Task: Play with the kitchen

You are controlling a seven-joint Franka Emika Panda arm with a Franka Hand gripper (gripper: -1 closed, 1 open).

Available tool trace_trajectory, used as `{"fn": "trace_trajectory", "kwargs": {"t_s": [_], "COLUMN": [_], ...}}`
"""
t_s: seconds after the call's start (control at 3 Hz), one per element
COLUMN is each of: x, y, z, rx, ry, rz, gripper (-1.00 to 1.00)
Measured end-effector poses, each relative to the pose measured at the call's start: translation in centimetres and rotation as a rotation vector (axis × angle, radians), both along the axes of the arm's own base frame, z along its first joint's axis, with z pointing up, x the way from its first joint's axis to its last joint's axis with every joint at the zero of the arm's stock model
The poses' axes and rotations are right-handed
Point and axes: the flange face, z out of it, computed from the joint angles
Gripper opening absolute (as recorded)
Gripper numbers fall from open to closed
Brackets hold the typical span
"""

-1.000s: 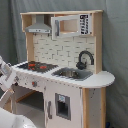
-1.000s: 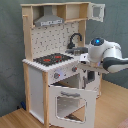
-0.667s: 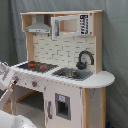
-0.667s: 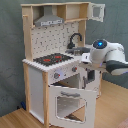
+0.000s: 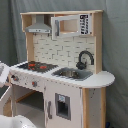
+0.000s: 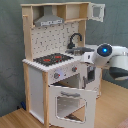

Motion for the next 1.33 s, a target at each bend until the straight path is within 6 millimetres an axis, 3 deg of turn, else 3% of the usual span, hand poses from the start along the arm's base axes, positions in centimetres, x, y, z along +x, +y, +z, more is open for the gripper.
{"fn": "trace_trajectory", "kwargs": {"t_s": [1.33], "x": [-5.6], "y": [5.5], "z": [0.4], "rx": [-0.405], "ry": [-0.431], "rz": [0.153], "gripper": [1.00]}}
